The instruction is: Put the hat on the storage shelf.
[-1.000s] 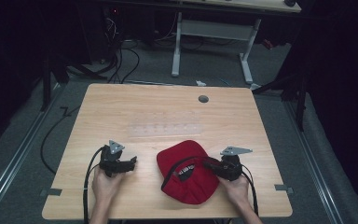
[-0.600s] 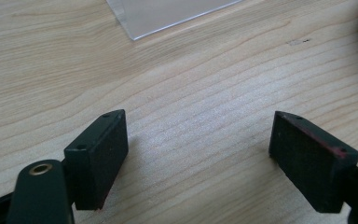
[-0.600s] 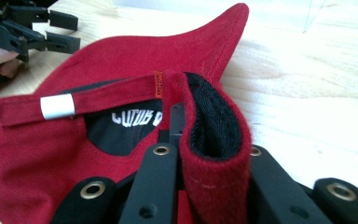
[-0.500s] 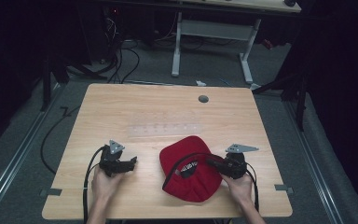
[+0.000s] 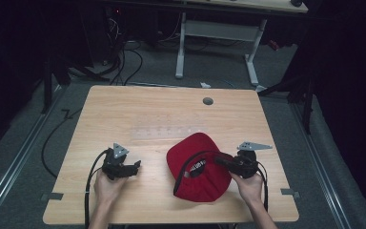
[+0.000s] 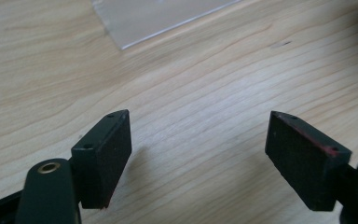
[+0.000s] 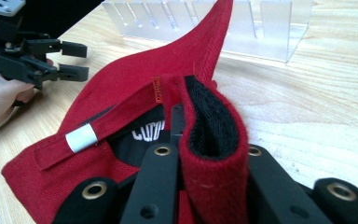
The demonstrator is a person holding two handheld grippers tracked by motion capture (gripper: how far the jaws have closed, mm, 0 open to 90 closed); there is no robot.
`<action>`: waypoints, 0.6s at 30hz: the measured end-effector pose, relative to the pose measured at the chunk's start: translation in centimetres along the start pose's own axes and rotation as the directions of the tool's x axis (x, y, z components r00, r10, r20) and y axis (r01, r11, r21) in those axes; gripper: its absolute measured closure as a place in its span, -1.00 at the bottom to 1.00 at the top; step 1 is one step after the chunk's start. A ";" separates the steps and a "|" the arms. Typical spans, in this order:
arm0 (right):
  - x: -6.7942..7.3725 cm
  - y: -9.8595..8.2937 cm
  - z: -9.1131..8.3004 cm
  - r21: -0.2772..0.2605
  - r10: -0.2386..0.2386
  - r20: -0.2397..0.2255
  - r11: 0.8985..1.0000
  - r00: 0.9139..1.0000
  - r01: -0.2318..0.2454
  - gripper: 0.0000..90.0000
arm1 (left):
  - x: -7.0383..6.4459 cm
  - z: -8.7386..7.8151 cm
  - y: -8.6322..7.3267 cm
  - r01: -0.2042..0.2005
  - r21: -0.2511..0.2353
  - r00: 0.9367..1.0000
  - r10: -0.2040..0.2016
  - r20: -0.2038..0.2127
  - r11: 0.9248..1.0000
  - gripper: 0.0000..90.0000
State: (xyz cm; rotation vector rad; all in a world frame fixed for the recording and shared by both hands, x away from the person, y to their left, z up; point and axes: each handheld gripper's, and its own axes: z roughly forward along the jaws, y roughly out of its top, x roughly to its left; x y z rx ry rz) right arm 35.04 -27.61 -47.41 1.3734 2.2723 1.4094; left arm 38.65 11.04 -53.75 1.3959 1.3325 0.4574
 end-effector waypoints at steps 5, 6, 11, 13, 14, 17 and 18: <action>0.1 0.7 -0.2 -0.007 0.009 0.000 1.000 1.000 -0.009 0.86 | -1.1 -0.9 0.3 0.000 -0.019 0.997 0.001 0.076 1.000 -0.49; 0.1 0.7 -0.2 -0.007 0.009 0.000 1.000 1.000 -0.009 0.86 | -1.3 -0.9 0.3 0.000 -0.018 0.996 0.001 0.088 1.000 -0.49; -0.1 0.8 -0.2 -0.006 0.033 -0.006 0.999 0.999 -0.033 0.86 | -2.7 -1.4 -0.1 -0.026 0.001 0.988 0.025 0.153 1.000 -0.52; -0.1 0.8 -0.2 -0.006 0.040 -0.009 0.999 0.999 -0.040 0.86 | -3.7 -1.8 -0.3 -0.046 0.000 0.980 0.045 0.193 0.999 -0.52; -0.1 0.8 -0.2 -0.006 0.040 -0.009 0.999 0.999 -0.040 0.86 | -3.7 -1.8 -0.3 -0.046 0.000 0.980 0.045 0.193 0.999 -0.52; 0.0 1.1 -0.2 -0.003 0.048 -0.015 0.999 0.999 -0.048 0.86 | -5.2 -2.0 -0.5 -0.079 0.003 0.970 0.076 0.229 0.997 -0.53; 0.0 1.1 -0.2 -0.003 0.048 -0.015 0.999 0.999 -0.048 0.86 | -5.2 -2.0 -0.5 -0.079 0.003 0.970 0.076 0.229 0.997 -0.53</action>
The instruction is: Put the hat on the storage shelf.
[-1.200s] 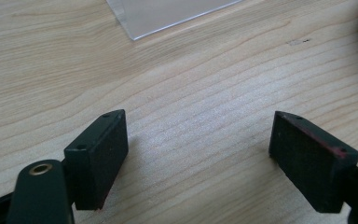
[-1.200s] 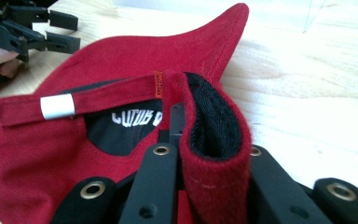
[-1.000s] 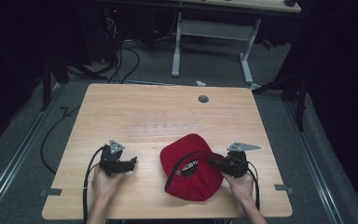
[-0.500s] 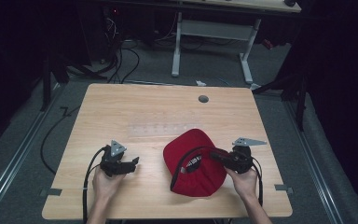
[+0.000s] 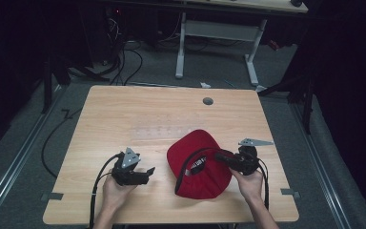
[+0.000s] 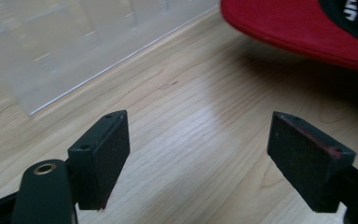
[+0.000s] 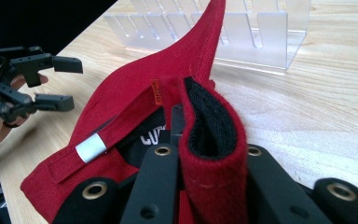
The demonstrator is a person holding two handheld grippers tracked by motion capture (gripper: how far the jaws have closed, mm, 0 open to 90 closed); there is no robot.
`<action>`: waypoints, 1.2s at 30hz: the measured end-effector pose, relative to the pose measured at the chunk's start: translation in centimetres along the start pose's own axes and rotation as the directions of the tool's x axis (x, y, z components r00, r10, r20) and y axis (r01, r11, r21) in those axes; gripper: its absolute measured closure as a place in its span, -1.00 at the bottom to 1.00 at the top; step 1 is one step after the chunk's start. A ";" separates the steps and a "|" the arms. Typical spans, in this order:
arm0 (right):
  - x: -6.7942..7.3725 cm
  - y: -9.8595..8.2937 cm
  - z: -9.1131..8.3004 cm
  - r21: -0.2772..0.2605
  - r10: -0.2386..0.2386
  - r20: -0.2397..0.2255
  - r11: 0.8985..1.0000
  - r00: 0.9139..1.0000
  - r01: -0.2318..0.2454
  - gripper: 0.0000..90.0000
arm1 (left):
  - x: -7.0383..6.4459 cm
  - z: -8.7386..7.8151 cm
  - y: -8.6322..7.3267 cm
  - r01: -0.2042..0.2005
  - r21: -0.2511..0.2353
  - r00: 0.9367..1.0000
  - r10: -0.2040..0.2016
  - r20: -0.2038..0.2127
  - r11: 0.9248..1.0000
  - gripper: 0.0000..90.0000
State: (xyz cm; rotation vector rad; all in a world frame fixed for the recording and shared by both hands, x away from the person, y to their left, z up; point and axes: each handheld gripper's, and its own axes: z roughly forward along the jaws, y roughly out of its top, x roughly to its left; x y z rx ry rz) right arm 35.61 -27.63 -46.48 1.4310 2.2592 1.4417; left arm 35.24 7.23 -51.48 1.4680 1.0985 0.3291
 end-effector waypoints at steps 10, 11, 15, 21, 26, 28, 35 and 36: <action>0.4 1.2 0.2 0.000 0.016 -0.026 1.000 1.000 -0.016 0.86 | -2.8 0.7 -0.1 -0.074 0.023 0.995 0.072 0.072 0.997 -0.54; 0.4 1.2 0.2 0.000 0.016 -0.026 1.000 1.000 -0.016 0.86 | -2.8 0.7 -0.1 -0.074 0.023 0.995 0.072 0.072 0.997 -0.55; 0.7 1.6 0.2 0.000 0.009 -0.034 1.000 0.999 -0.009 0.86 | -3.6 0.7 -0.3 -0.118 0.035 0.990 0.114 0.083 0.992 -0.57; 1.2 2.2 0.5 0.006 0.019 -0.063 1.000 0.998 -0.018 0.86 | -4.5 1.1 -0.4 -0.145 0.034 0.985 0.141 0.096 0.989 -0.61; 1.2 2.4 0.8 0.028 0.018 -0.062 0.999 0.998 -0.016 0.86 | -4.7 0.9 -0.2 -0.157 -0.004 0.983 0.157 0.092 0.988 -0.61; 1.2 2.4 1.0 0.043 0.024 -0.057 0.999 0.998 -0.021 0.86 | -4.8 0.7 -0.1 -0.159 -0.015 0.983 0.160 0.095 0.987 -0.61; 1.3 2.4 1.3 0.086 0.025 -0.042 0.996 0.999 -0.021 0.86 | -5.1 0.8 -0.2 -0.213 -0.009 0.973 0.213 0.086 0.977 -0.59; 1.3 2.4 1.3 0.090 0.026 -0.042 0.996 0.999 -0.022 0.86 | -5.2 0.9 -0.2 -0.223 -0.008 0.971 0.223 0.087 0.975 -0.59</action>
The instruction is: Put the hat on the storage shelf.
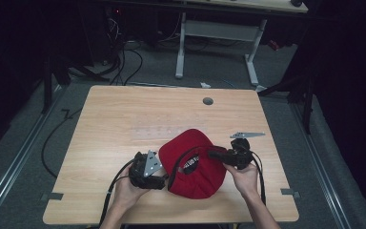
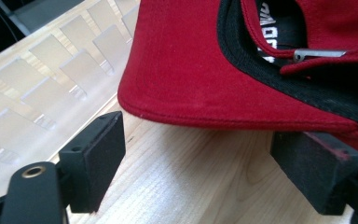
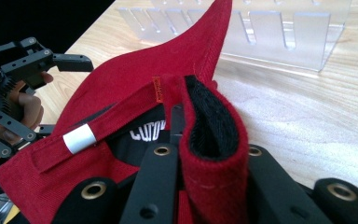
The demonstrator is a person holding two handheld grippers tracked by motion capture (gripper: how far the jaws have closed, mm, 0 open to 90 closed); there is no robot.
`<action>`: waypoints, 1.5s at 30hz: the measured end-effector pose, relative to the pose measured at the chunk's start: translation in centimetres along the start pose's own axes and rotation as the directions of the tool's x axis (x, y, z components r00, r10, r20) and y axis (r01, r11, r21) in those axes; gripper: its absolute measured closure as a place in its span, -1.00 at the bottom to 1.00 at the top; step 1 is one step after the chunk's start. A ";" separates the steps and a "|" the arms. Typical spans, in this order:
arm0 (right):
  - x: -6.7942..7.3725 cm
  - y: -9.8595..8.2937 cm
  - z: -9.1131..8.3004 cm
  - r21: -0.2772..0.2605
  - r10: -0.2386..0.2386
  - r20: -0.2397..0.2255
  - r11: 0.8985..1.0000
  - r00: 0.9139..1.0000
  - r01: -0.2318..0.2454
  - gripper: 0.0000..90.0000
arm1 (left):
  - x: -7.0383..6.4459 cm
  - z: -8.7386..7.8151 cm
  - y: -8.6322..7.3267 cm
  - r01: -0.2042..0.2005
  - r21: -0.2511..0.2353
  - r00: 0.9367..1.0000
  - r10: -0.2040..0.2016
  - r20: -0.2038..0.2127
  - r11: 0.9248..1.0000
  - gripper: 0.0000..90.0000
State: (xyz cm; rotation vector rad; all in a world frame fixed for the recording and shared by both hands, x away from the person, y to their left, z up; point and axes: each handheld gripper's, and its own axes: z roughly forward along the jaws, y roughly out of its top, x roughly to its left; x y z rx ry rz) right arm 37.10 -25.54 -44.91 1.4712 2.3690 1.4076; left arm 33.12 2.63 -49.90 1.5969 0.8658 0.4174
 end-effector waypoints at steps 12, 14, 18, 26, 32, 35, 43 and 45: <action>0.4 0.1 0.2 0.024 -0.005 -0.017 1.000 1.000 0.006 0.85 | -0.4 -0.1 0.0 -0.058 -0.003 0.998 0.058 -0.017 0.998 -0.28; 0.4 0.1 0.1 0.024 -0.009 -0.028 1.000 1.000 0.010 0.84 | -0.3 -0.2 0.1 -0.052 -0.002 0.998 0.052 -0.018 0.999 -0.21; 0.5 0.0 0.4 0.030 -0.017 -0.047 0.999 0.999 0.018 0.84 | -0.1 -0.3 0.3 -0.048 0.003 0.998 0.048 -0.030 0.999 -0.10; 0.7 0.1 0.5 0.038 -0.006 -0.080 0.999 0.997 0.010 0.84 | -0.4 -0.3 0.2 -0.070 0.029 0.997 0.070 -0.019 0.997 0.04; 0.7 0.3 0.5 0.045 -0.015 -0.079 0.999 0.997 0.018 0.84 | -0.5 -0.2 0.2 -0.065 0.045 0.998 0.065 0.005 0.997 0.17; 0.7 0.4 0.5 0.042 -0.008 -0.089 0.999 0.996 0.012 0.84 | -0.6 -0.1 0.2 -0.059 0.048 0.998 0.059 0.012 0.997 0.22; 0.7 0.6 0.5 0.040 0.015 -0.128 0.999 0.992 -0.010 0.84 | -0.8 0.0 0.6 -0.064 0.046 0.998 0.063 0.021 0.997 0.23; 0.7 0.6 0.6 0.042 0.020 -0.140 0.999 0.990 -0.014 0.84 | -1.0 0.0 0.5 -0.073 0.052 0.997 0.071 0.025 0.996 0.24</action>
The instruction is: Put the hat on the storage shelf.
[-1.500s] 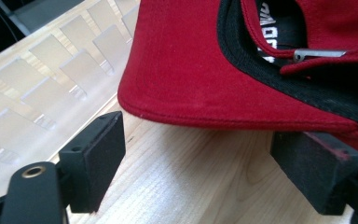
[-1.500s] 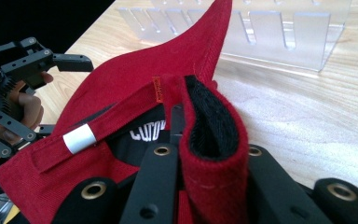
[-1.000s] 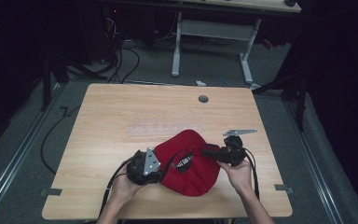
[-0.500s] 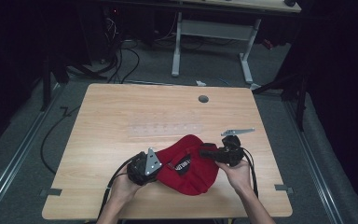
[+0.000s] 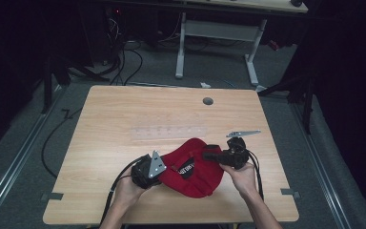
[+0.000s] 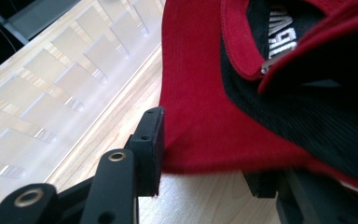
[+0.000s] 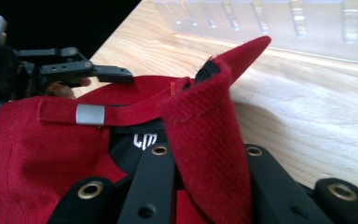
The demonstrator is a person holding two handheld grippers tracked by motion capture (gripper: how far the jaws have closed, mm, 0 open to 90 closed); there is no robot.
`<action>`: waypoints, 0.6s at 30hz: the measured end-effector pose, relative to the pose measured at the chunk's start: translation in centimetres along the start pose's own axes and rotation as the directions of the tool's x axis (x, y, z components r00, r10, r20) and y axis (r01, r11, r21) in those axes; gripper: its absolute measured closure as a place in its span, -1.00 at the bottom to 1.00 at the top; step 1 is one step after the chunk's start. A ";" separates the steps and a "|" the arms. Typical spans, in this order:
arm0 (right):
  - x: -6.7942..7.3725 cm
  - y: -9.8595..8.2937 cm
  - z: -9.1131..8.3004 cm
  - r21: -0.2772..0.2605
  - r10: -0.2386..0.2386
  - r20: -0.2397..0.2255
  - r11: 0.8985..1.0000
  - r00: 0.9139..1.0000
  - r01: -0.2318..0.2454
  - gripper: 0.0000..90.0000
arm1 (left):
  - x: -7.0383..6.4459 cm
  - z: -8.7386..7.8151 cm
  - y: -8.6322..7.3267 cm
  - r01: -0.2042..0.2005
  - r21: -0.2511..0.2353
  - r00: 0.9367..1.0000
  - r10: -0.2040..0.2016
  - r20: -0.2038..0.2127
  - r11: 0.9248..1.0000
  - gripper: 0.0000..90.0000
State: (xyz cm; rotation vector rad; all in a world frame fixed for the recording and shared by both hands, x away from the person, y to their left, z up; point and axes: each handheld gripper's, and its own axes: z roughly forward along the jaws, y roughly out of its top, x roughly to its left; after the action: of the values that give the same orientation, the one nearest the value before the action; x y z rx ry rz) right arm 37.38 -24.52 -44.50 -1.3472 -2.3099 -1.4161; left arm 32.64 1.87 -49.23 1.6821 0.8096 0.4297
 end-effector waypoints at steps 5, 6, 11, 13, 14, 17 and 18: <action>0.0 0.1 -0.1 -0.007 0.001 -0.016 1.000 1.000 -0.001 0.83 | -0.1 -0.5 0.4 0.005 0.000 0.999 -0.005 0.033 1.000 0.39; 0.0 0.1 -0.1 -0.007 0.001 -0.016 1.000 1.000 -0.001 0.83 | -0.1 -0.5 0.4 0.005 0.000 0.999 -0.005 0.033 1.000 0.42; -0.5 0.0 -0.2 -0.025 0.011 -0.030 1.000 0.999 -0.012 0.72 | -0.5 -1.3 1.5 -0.014 0.014 0.996 0.012 0.083 1.000 0.55; -0.5 0.1 -0.2 -0.035 0.010 -0.029 0.999 1.000 -0.011 0.69 | -0.6 -1.4 1.7 -0.014 0.019 0.996 0.012 0.093 1.000 0.58; -0.6 0.1 -0.2 -0.042 0.010 -0.026 0.999 1.000 -0.011 0.66 | -0.7 -1.5 1.8 -0.011 0.022 0.995 0.009 0.102 1.000 0.62; -1.0 0.2 -0.1 -0.055 0.021 -0.015 0.998 1.000 -0.022 0.55 | -0.9 -1.6 1.8 -0.022 0.042 0.993 0.017 0.120 0.999 0.74; -1.0 0.2 -0.1 -0.055 0.021 -0.015 0.998 1.000 -0.022 0.55 | -0.9 -1.6 1.8 -0.022 0.042 0.993 0.017 0.120 0.999 0.76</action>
State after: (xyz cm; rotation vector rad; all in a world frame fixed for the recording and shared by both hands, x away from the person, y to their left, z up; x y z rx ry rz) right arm 38.04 -25.20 -44.79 -1.3671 -2.2559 -1.4894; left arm 31.48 2.21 -46.95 1.7400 0.7199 0.3232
